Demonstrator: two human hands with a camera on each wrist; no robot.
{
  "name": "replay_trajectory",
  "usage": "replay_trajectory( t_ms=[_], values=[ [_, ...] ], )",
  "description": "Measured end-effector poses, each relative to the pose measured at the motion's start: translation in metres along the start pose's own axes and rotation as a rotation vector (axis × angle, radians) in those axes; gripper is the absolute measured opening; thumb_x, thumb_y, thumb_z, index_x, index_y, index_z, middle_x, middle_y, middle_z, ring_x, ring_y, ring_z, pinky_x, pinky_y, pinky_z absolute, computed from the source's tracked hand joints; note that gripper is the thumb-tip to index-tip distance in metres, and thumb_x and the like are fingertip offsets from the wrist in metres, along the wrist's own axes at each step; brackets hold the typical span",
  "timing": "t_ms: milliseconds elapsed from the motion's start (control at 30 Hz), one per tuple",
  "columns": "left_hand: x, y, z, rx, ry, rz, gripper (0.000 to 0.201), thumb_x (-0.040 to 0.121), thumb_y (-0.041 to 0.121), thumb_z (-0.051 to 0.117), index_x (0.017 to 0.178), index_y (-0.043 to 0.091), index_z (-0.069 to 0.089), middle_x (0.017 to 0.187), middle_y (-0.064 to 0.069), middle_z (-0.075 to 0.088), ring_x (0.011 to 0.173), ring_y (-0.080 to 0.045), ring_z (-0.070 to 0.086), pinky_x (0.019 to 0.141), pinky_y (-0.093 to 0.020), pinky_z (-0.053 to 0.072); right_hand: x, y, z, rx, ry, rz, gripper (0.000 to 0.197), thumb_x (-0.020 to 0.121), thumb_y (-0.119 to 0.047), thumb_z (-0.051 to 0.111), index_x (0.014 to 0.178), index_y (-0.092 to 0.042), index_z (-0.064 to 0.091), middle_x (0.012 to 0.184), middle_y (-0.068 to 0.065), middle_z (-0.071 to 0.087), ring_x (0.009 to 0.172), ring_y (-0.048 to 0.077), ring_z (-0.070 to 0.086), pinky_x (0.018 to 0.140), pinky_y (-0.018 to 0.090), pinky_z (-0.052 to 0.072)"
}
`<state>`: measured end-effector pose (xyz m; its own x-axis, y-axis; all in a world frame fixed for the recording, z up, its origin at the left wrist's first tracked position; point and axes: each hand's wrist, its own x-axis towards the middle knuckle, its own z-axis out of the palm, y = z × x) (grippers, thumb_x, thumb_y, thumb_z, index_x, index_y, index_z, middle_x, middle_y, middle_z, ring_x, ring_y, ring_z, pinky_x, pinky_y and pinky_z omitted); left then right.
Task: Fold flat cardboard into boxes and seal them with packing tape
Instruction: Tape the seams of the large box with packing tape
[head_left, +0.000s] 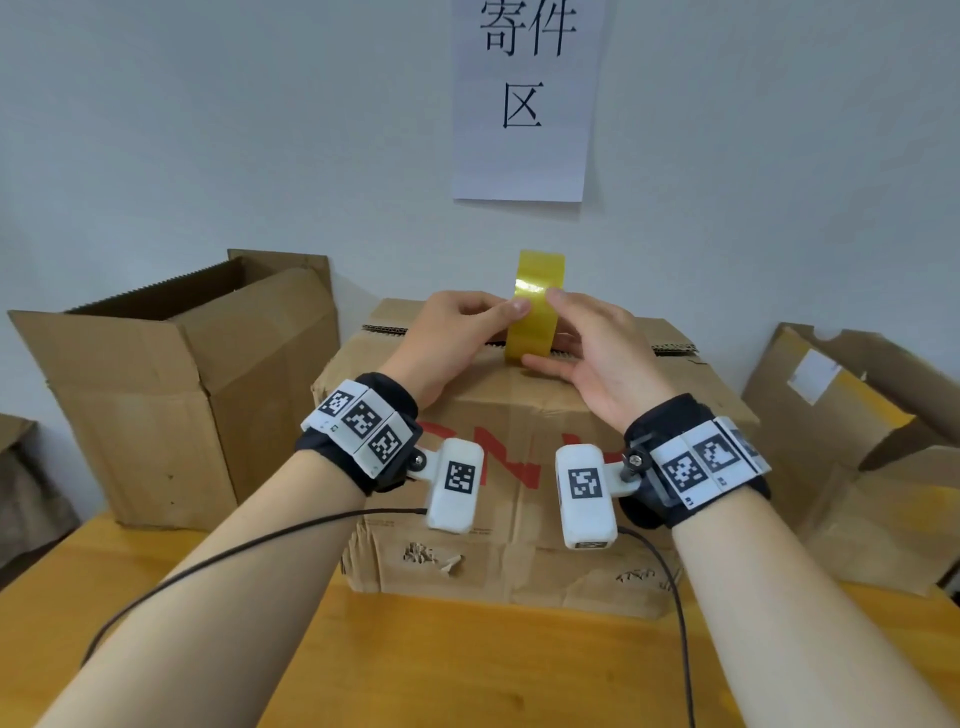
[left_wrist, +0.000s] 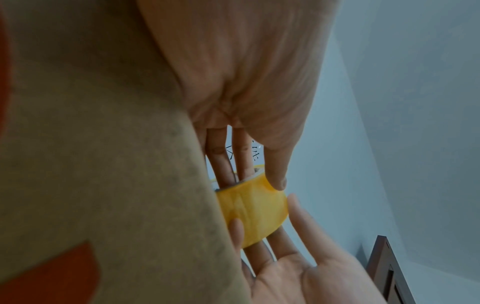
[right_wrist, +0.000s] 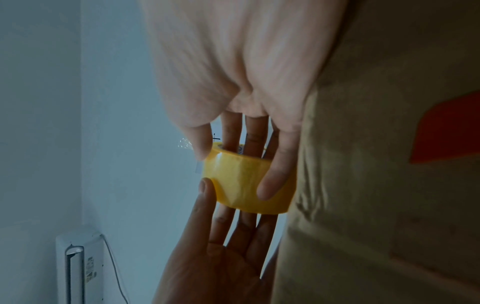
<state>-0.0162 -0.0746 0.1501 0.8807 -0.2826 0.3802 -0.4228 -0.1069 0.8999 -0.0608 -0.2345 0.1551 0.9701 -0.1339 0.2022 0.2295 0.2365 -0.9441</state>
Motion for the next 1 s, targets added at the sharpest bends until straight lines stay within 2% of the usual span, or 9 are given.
replay_trajectory(
  t_ms=[67, 200, 467, 600, 700, 767, 800, 900, 1000],
  values=[
    [-0.001, 0.001, 0.000, 0.008, -0.009, -0.007, 0.026, 0.091, 0.041, 0.071, 0.096, 0.017, 0.079, 0.093, 0.004, 0.078, 0.095, -0.009, 0.072, 0.098, -0.031, 0.053, 0.001, 0.000, 0.000, 0.010, 0.019, 0.008, 0.018, 0.098, -0.025, 0.065, 0.103, -0.009, 0.071, 0.106, 0.011, 0.074, 0.090, 0.018, 0.075, 0.078, 0.043, 0.062],
    [-0.002, 0.002, 0.000, 0.014, 0.000, -0.007, 0.028, 0.091, 0.042, 0.070, 0.093, 0.016, 0.079, 0.092, 0.003, 0.078, 0.095, -0.012, 0.072, 0.100, -0.035, 0.052, -0.001, 0.001, -0.002, 0.006, 0.009, -0.012, 0.010, 0.097, -0.019, 0.065, 0.095, -0.012, 0.072, 0.105, 0.008, 0.074, 0.092, 0.020, 0.074, 0.076, 0.041, 0.061],
    [0.004, -0.002, -0.002, 0.008, -0.018, -0.070, 0.042, 0.084, 0.052, 0.073, 0.094, 0.012, 0.078, 0.094, -0.002, 0.078, 0.096, -0.016, 0.073, 0.103, -0.041, 0.051, -0.004, 0.001, -0.006, -0.007, -0.094, -0.006, 0.025, 0.098, -0.004, 0.058, 0.121, -0.007, 0.069, 0.117, 0.010, 0.073, 0.106, 0.025, 0.072, 0.089, 0.042, 0.059],
    [0.006, 0.001, -0.001, -0.070, 0.048, -0.141, 0.044, 0.097, 0.055, 0.054, 0.096, 0.017, 0.076, 0.106, -0.003, 0.073, 0.104, -0.018, 0.068, 0.100, -0.037, 0.051, -0.002, -0.002, -0.003, 0.087, -0.004, 0.030, 0.019, 0.098, -0.013, 0.060, 0.114, -0.006, 0.069, 0.106, 0.011, 0.073, 0.100, 0.027, 0.070, 0.075, 0.039, 0.060],
    [0.008, 0.006, 0.000, -0.147, 0.146, -0.219, 0.048, 0.102, 0.055, 0.042, 0.120, 0.017, 0.065, 0.124, -0.005, 0.055, 0.115, -0.022, 0.054, 0.097, -0.036, 0.052, -0.002, -0.003, -0.001, 0.122, 0.049, 0.046, 0.012, 0.097, -0.023, 0.064, 0.100, -0.013, 0.070, 0.092, 0.005, 0.072, 0.091, 0.023, 0.068, 0.065, 0.037, 0.058],
    [0.008, 0.007, 0.001, -0.152, 0.147, -0.227, 0.052, 0.102, 0.052, 0.045, 0.136, 0.014, 0.051, 0.129, -0.001, 0.047, 0.117, -0.019, 0.050, 0.100, -0.036, 0.051, -0.002, -0.002, -0.002, 0.097, 0.058, 0.031, 0.011, 0.097, -0.025, 0.064, 0.095, -0.016, 0.070, 0.087, 0.002, 0.072, 0.088, 0.021, 0.067, 0.060, 0.035, 0.054],
    [0.008, 0.007, 0.002, -0.142, 0.143, -0.229, 0.051, 0.102, 0.051, 0.047, 0.136, 0.014, 0.050, 0.127, 0.001, 0.046, 0.114, -0.017, 0.051, 0.102, -0.038, 0.051, -0.001, -0.002, -0.002, 0.084, 0.057, 0.019, 0.011, 0.096, -0.025, 0.064, 0.095, -0.015, 0.070, 0.087, 0.003, 0.072, 0.088, 0.021, 0.066, 0.058, 0.034, 0.052],
    [0.009, 0.007, 0.001, -0.058, 0.113, -0.241, 0.039, 0.099, 0.056, 0.049, 0.102, 0.019, 0.062, 0.110, 0.001, 0.060, 0.103, -0.014, 0.058, 0.105, -0.041, 0.049, -0.002, 0.000, -0.003, 0.039, 0.023, -0.016, 0.010, 0.096, -0.018, 0.064, 0.093, -0.012, 0.070, 0.087, 0.005, 0.070, 0.083, 0.022, 0.065, 0.056, 0.033, 0.049],
    [0.006, 0.011, 0.000, -0.001, 0.055, -0.240, 0.067, 0.076, 0.083, 0.048, 0.094, 0.021, 0.066, 0.107, -0.003, 0.071, 0.106, -0.020, 0.065, 0.105, -0.045, 0.049, -0.002, 0.000, -0.003, 0.025, 0.002, -0.025, 0.011, 0.096, -0.011, 0.061, 0.093, -0.009, 0.071, 0.086, 0.006, 0.072, 0.082, 0.024, 0.067, 0.062, 0.036, 0.053]
  ],
)
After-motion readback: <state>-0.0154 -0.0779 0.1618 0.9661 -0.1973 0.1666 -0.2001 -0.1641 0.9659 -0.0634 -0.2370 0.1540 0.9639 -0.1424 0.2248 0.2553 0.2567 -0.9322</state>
